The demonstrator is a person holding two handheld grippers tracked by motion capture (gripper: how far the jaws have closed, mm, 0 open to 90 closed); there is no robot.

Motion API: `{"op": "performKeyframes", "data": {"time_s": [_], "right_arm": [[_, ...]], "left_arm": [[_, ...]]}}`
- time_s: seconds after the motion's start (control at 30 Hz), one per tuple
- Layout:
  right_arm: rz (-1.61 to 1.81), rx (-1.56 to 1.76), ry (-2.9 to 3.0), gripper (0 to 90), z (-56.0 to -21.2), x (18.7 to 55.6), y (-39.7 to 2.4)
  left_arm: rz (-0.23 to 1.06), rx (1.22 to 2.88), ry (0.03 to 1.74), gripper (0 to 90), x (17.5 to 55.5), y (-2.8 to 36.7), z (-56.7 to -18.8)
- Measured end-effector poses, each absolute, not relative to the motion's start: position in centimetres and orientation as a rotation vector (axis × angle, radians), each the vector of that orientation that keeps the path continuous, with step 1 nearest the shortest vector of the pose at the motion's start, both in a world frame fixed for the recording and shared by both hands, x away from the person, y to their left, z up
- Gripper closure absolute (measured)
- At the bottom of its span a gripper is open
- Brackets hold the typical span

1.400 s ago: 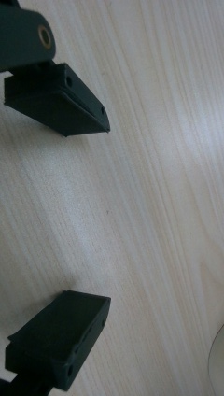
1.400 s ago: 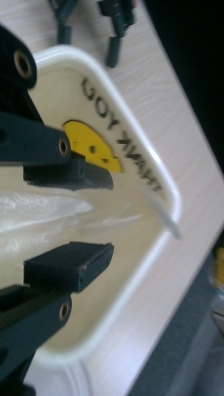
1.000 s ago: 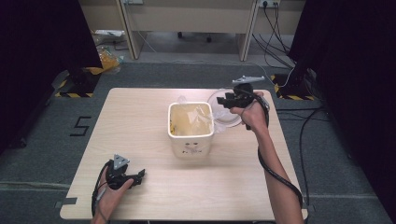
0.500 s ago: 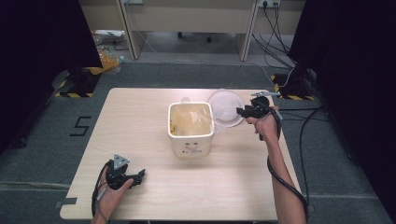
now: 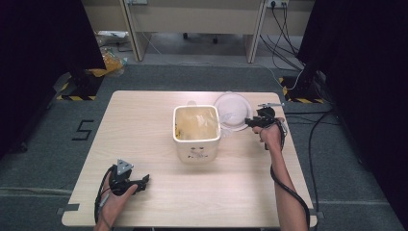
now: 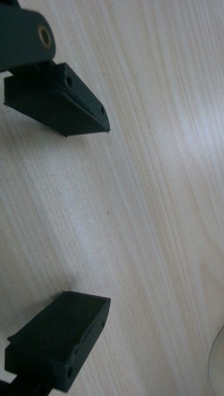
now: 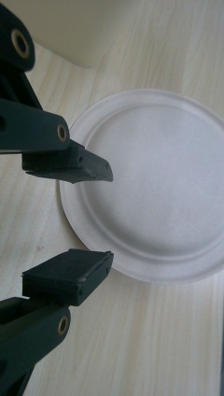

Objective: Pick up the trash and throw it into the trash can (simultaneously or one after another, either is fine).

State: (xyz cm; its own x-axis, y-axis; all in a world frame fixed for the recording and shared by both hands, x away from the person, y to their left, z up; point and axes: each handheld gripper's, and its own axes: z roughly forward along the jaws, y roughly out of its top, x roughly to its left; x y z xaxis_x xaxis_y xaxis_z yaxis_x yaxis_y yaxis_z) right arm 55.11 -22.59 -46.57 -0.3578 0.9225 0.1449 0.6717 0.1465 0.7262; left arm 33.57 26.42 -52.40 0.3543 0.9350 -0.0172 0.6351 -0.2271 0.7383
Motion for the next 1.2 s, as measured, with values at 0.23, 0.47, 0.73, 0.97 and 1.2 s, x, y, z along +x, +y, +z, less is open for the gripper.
{"op": "performKeyframes", "data": {"time_s": [0.23, 0.47, 0.73, 0.97, 1.2], "right_arm": [[1.015, 1.569, 2.089, 53.5, -48.3, 55.6, -22.2], [1.000, 1.600, 2.044, 51.2, -49.0, 55.9, -22.3], [0.976, 1.605, 2.034, 50.8, -49.7, 56.1, -22.3], [0.965, 1.606, 2.025, 50.7, -50.2, 56.4, -22.1], [0.916, 1.574, 2.034, 51.2, -50.6, 56.5, -21.7]], "left_arm": [[0.581, 1.957, 1.363, 12.9, 33.6, 26.4, -52.4], [0.581, 1.962, 1.362, 12.9, 33.6, 26.4, -52.4], [0.581, 1.962, 1.362, 12.9, 33.6, 26.4, -52.4], [0.581, 1.961, 1.363, 12.9, 33.6, 26.4, -52.4], [0.581, 1.961, 1.363, 12.9, 33.6, 26.4, -52.4]]}}
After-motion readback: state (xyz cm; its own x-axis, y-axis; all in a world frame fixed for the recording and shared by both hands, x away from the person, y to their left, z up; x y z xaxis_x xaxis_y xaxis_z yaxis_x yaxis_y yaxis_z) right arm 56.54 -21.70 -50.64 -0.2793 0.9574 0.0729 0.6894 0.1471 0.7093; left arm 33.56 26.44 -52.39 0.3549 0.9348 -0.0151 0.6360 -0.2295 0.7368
